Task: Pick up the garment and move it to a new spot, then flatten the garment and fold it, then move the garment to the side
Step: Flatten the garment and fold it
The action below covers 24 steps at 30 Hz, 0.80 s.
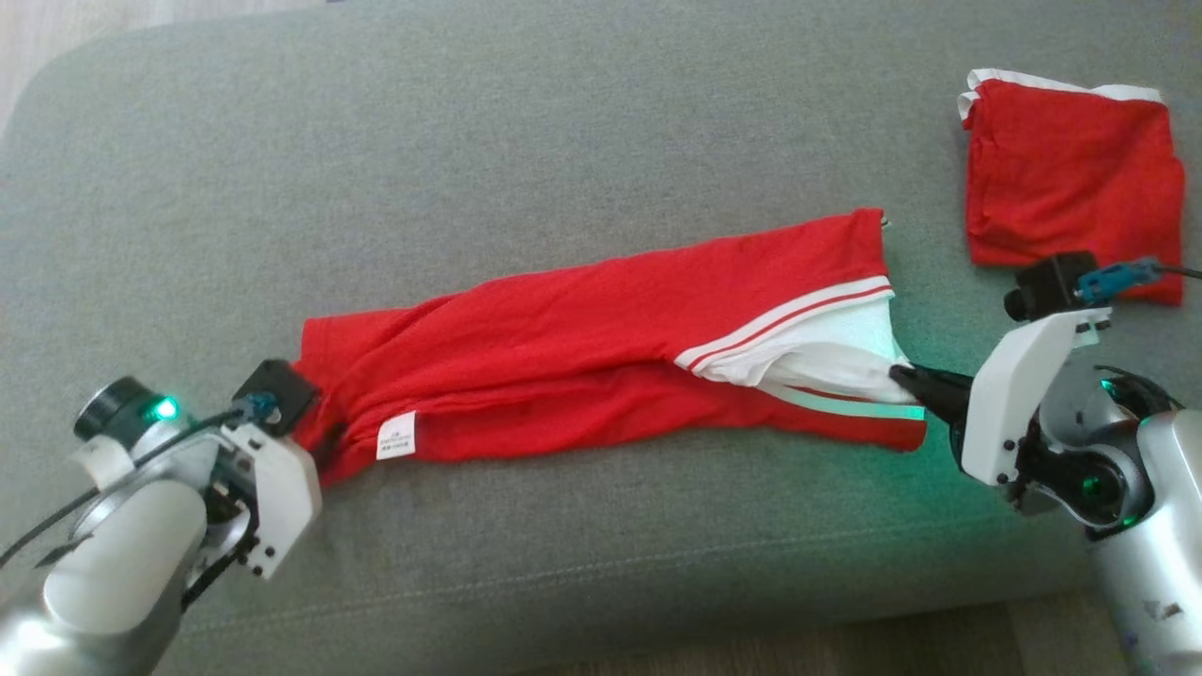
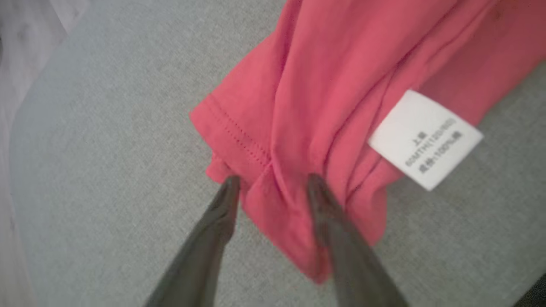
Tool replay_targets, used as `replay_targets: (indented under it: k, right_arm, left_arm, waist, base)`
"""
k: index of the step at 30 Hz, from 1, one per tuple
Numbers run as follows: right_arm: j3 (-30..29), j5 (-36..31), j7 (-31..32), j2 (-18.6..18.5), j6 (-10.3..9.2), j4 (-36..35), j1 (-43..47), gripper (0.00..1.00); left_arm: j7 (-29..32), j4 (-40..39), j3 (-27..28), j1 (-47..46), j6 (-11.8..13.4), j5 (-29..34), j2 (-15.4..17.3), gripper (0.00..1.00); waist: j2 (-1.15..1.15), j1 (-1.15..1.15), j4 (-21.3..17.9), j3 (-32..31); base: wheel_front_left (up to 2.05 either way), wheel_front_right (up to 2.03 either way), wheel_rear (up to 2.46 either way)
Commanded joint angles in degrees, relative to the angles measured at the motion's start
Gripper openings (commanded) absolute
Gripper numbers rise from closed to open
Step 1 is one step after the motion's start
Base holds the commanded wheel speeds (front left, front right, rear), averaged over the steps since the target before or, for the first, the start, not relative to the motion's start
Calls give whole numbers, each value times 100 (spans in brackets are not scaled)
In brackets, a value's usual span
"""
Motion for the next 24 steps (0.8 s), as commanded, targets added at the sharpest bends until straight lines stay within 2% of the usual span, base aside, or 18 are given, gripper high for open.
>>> replay_targets:
  k: [1, 2, 4, 5, 7, 10, 13, 18, 20, 22, 24]
  right_arm:
    - [87, -102, 26, -103, -1, -292, -21, 100]
    - [94, -130, 37, -113, -1, -314, 7, 100]
    - [118, -235, 61, -148, -1, -376, 83, 100]
    - [118, -235, 61, -148, -1, -376, 83, 100]
    - [166, -351, 60, -201, -1, -433, 129, 100]
    - [46, -482, -320, -160, -1, -582, 88, 100]
    - [-54, -592, -953, 0, -1, -735, 25, 100]
    - [-64, -713, -2183, 324, -1, -962, 94, 100]
    - [-84, -899, -2803, 455, -1, -1021, 151, 100]
    - [-137, -1047, -3389, 659, -1, -1002, 271, 100]
    - [-317, -1266, -4025, 938, -1, -934, 449, 100]
  left_arm:
    - [36, -139, 239, -118, 10, -110, 296, 100]
    - [24, -166, 288, -114, 25, -170, 320, 100]
    - [-156, -298, 594, -108, 307, -381, 366, 100]
    - [-156, -298, 594, -108, 307, -381, 366, 100]
    - [-325, -405, 860, -42, 526, -614, 343, 100]
    - [-661, -625, 1293, 101, 866, -981, 287, 100]
    - [-1125, -894, 1814, 320, 1221, -1453, 110, 100]
    - [-1726, -1450, 2559, 884, 1585, -2174, -273, 100]
    - [-1846, -1728, 2826, 1148, 1663, -2337, -465, 100]
    - [-1897, -2037, 3100, 1430, 1626, -2408, -709, 100]
    - [-1905, -2389, 3424, 1743, 1542, -2116, -948, 100]
  waist:
    - [0, 0, -6, -17]
    - [0, 0, -9, -29]
    - [0, 0, -20, -82]
    - [0, 0, -20, -82]
    - [0, 0, -13, -145]
    - [0, 0, 16, -235]
    - [0, 0, 52, -320]
    - [0, 0, 117, -451]
    - [0, 0, 141, -488]
    - [0, 0, 172, -544]
    - [0, 0, 210, -629]
  base:
    - [0, 0, 0]
    - [0, 0, 0]
    - [0, 0, 0]
    - [0, 0, 0]
    - [0, 0, 0]
    - [0, 0, 0]
    - [0, 0, 0]
    - [0, 0, 0]
    - [0, 0, 0]
    - [0, 0, 0]
    - [0, 0, 0]
